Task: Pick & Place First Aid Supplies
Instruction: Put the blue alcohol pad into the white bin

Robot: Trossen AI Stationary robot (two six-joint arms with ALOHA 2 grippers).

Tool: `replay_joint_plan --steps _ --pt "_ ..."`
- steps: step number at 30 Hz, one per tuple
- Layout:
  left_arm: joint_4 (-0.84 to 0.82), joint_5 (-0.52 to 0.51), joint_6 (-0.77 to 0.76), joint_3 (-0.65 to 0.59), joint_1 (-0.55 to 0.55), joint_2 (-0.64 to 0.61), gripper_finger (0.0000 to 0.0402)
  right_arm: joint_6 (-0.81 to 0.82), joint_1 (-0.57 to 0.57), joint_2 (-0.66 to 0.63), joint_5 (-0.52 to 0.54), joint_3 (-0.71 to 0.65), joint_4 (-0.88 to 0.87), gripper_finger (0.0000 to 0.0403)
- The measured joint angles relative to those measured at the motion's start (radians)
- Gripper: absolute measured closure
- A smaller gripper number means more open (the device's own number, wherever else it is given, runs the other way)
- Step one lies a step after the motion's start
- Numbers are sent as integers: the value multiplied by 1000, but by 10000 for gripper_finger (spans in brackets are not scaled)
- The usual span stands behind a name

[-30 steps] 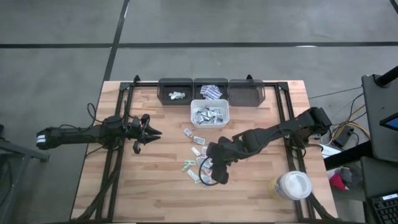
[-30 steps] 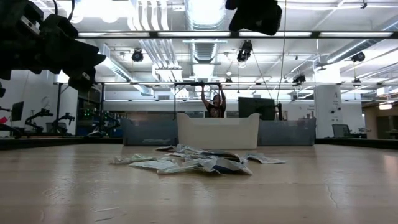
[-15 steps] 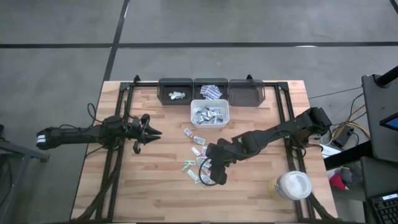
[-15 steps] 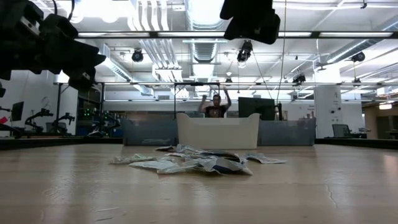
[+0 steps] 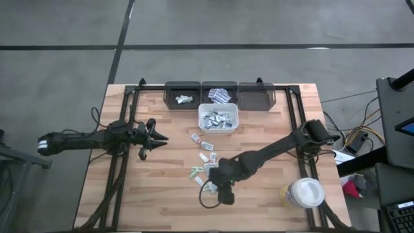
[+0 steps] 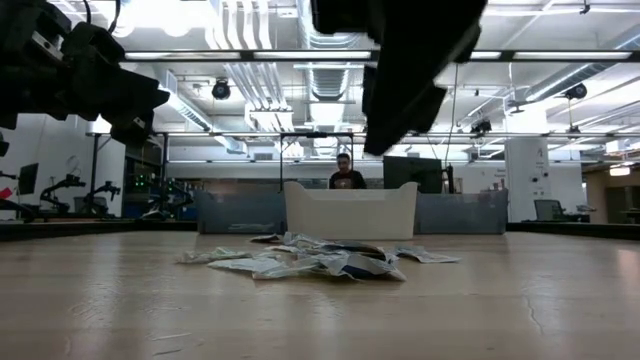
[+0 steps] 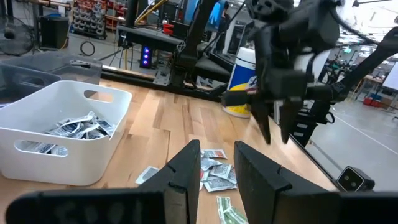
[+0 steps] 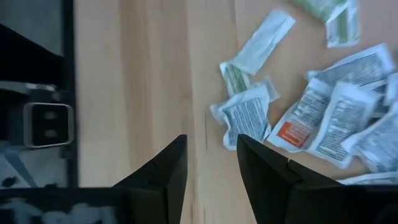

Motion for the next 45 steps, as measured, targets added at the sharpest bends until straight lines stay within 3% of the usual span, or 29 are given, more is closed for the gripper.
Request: replay_joint_plan --steps 15,34,45 --pt "-21 0 0 0 0 1 307 -90 12 118 1 57 10 238" --pt "-36 0 2 0 0 9 307 -51 22 213 5 59 17 236" --pt "-36 0 2 0 0 10 307 -25 32 224 74 58 14 284"
